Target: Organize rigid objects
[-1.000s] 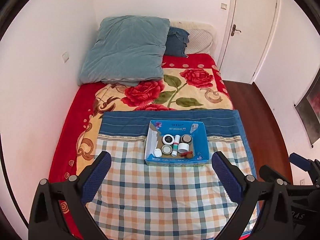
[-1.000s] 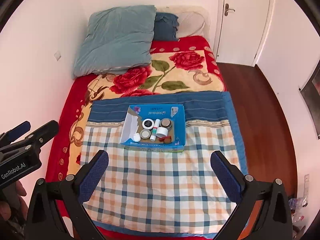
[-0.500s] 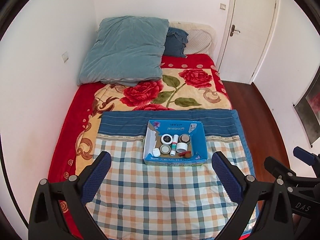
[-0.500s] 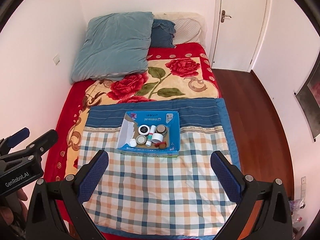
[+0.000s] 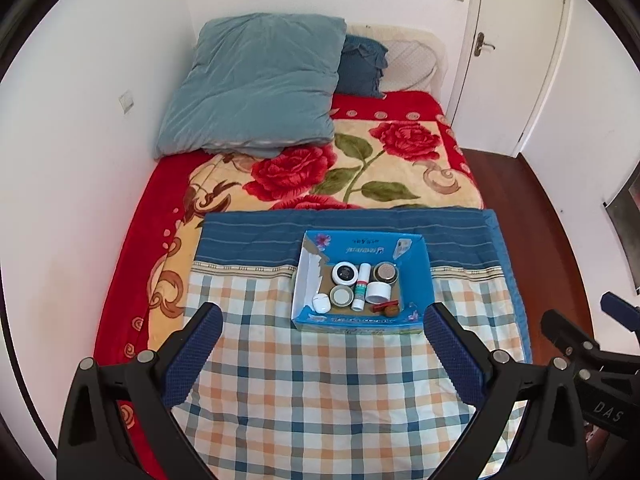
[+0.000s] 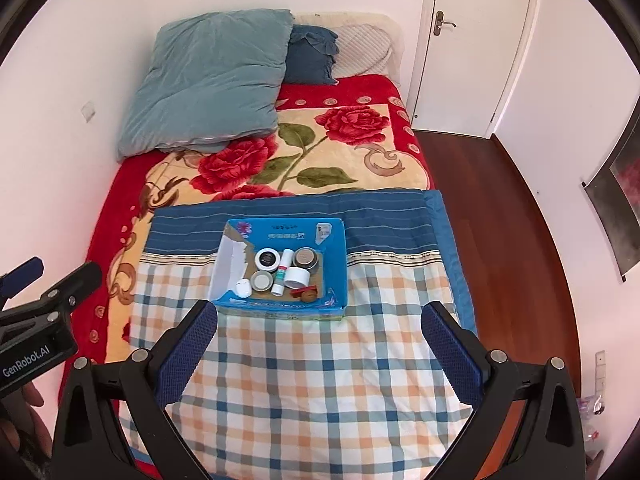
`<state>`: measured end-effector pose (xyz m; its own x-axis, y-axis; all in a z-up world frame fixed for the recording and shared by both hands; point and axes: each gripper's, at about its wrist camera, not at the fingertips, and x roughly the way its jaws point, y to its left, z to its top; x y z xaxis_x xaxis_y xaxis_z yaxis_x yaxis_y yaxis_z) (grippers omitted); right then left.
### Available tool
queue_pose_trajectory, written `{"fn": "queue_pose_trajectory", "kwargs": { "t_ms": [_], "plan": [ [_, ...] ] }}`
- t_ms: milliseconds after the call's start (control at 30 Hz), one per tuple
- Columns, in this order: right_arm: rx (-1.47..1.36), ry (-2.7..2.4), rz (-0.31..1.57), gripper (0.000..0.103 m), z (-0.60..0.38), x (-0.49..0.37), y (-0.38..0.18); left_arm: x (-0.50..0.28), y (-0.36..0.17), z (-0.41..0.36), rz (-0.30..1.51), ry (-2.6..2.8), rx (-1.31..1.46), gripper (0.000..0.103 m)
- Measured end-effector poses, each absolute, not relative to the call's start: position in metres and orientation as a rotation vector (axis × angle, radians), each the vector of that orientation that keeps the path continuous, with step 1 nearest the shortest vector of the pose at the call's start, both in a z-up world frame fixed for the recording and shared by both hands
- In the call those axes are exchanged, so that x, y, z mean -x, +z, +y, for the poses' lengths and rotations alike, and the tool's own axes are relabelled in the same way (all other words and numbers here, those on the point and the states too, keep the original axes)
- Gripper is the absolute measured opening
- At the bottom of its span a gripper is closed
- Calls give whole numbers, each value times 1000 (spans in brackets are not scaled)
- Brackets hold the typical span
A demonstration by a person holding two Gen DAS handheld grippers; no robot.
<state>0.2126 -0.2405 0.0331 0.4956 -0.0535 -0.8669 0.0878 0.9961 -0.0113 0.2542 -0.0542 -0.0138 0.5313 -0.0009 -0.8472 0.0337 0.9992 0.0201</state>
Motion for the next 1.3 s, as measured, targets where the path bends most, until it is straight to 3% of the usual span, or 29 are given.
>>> {"fn": "queue_pose_trajectory", "kwargs": {
  "t_ms": [467,1300],
  "plan": [
    [2,-105,1056,103,-240,-246,-10,-282,-46,-48,1001,13,-34,103],
    [-4,-92,1057,103,-235,-255,-14,-289,-53,-41,998,13,-40,103]
  ]
}}
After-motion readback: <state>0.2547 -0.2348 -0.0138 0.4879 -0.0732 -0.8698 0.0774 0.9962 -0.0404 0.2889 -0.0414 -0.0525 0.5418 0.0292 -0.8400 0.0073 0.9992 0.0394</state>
